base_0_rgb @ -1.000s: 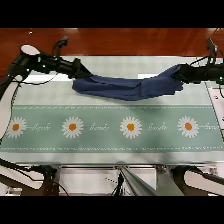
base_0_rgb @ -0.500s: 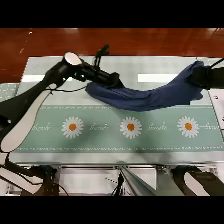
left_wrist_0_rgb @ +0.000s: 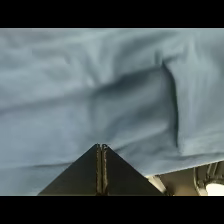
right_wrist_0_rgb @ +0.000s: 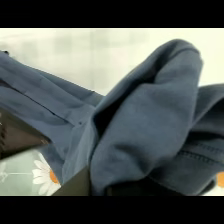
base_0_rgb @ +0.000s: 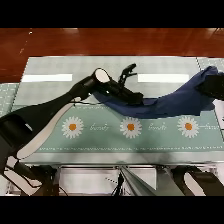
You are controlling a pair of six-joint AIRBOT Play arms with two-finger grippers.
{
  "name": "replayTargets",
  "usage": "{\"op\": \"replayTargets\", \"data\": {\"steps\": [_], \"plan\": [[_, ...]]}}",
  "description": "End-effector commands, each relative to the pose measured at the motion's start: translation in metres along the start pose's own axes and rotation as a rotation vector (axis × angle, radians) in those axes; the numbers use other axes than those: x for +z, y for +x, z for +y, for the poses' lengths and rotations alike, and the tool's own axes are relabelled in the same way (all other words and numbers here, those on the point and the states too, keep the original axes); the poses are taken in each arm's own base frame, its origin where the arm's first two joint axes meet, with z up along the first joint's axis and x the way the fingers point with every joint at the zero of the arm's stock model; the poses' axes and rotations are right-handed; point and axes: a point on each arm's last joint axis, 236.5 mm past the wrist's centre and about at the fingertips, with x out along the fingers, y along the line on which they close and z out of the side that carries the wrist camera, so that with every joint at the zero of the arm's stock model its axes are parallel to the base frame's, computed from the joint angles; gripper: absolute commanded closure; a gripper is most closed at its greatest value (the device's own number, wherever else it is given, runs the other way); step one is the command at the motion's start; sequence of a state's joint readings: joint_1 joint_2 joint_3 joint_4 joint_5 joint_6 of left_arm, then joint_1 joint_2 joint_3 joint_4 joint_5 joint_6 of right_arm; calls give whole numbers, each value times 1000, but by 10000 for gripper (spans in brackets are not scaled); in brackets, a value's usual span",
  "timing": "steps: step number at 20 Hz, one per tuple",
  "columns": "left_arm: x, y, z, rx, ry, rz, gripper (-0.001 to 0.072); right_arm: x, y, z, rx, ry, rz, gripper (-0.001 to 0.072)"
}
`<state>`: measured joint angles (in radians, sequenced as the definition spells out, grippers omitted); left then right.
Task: Fold the shirts.
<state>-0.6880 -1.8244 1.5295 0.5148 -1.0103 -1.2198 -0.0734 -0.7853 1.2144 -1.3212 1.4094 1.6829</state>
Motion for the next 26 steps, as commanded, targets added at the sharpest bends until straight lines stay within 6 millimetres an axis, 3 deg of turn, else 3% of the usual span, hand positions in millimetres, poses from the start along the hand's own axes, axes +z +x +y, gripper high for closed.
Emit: {"op": "replayTargets", "data": {"steps": [1, 4, 7, 9, 11, 14, 16, 18, 20, 22, 24, 26], "plan": [[-28, 38, -19, -51, -28, 70, 691, -4, -4, -5, -24, 4, 6, 685], [-45, 73, -38, -134, -110, 95, 692, -4, -4, -5, -24, 4, 6, 685], [-57, 99, -33, -147, -172, 105, 692, -6, -4, -5, -25, 4, 15, 685], [-49, 95, -25, -148, -183, 89, 693, -6, -4, -5, -25, 4, 16, 685], [-22, 69, -21, -151, -154, 21, 695, -5, -2, -5, -25, -14, 18, 685], [36, -12, -11, -86, -63, -135, 696, -4, 12, -7, -20, -77, 55, 685], [67, -85, 4, 9, -4, -242, 696, 2, 30, -2, -3, -98, 69, 685], [88, -166, 19, 115, 25, -351, 695, 9, 54, 23, 42, -162, 64, 685], [94, -241, 29, 198, 35, -443, 695, 14, 86, 58, 98, -202, 57, 685], [89, -302, 30, 236, 23, -511, 694, 9, 126, 92, 141, -229, 79, 685], [74, -343, 22, 256, 26, -537, 694, -8, 166, 120, 179, -247, 130, 685], [56, -367, 9, 267, 41, -532, 694, -33, 206, 154, 242, -242, 189, 685]]}}
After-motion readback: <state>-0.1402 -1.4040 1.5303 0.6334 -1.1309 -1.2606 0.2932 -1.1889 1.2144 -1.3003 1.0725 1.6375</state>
